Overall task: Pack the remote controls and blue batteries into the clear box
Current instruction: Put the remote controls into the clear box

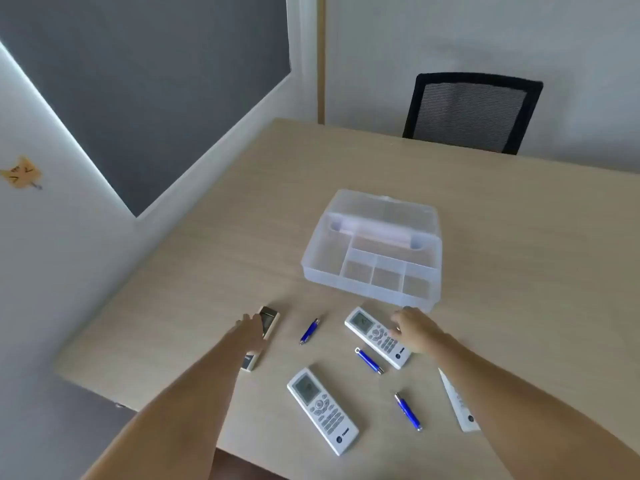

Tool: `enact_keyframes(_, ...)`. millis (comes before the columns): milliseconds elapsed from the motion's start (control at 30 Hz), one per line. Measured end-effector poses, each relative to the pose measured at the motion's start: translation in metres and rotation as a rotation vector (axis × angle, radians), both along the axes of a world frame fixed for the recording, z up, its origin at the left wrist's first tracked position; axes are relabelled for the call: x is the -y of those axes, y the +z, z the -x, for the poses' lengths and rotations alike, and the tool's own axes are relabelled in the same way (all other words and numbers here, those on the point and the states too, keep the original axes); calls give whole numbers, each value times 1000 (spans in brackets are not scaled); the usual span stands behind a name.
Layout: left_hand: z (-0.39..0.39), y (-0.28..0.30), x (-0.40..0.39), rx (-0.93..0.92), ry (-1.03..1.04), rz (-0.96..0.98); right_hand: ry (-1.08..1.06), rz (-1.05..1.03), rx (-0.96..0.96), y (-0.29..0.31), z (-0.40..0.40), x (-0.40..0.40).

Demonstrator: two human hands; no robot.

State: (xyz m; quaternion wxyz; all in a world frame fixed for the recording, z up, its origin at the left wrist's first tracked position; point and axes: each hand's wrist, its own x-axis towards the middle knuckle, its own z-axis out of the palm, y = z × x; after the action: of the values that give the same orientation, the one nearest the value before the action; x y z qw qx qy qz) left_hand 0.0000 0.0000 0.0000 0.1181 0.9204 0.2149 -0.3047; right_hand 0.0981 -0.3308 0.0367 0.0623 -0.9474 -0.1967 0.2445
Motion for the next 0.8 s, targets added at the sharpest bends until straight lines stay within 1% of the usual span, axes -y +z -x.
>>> enact_keyframes(100,8,-15,-1,25,63,-29,6,160,-7,-27,8,-15)
enact_keyframes(233,7,-23,-3,37,56,-32,-13,228,21,-41,8,-24)
enact_keyframes(267,3,-20,-4,66,99,21,-14,243,28,-42,6,-26)
enact_keyframes(300,-2,-19,-6,117,177,121,-8,261,35,-44,4,-26)
enact_keyframes(367,-19,-9,-7,284,331,305,16,287,61,-48,2,-27)
enact_keyframes(433,-47,7,-2,435,377,398,47,278,86,-49,2,-27)
enact_keyframes(533,-101,35,18,585,295,563,25,136,57,-46,-1,-21)
enact_keyframes(600,-139,45,33,603,253,658,2,-19,-14,-34,-7,-16)
enact_keyframes(667,-172,44,47,554,228,708,-89,-217,-64,-13,-16,-11)
enact_keyframes(733,-196,35,60,480,219,715,-245,-448,-74,13,-31,-7)
enact_keyframes(800,-213,22,69,365,274,700,-381,-630,-71,36,-56,-3)
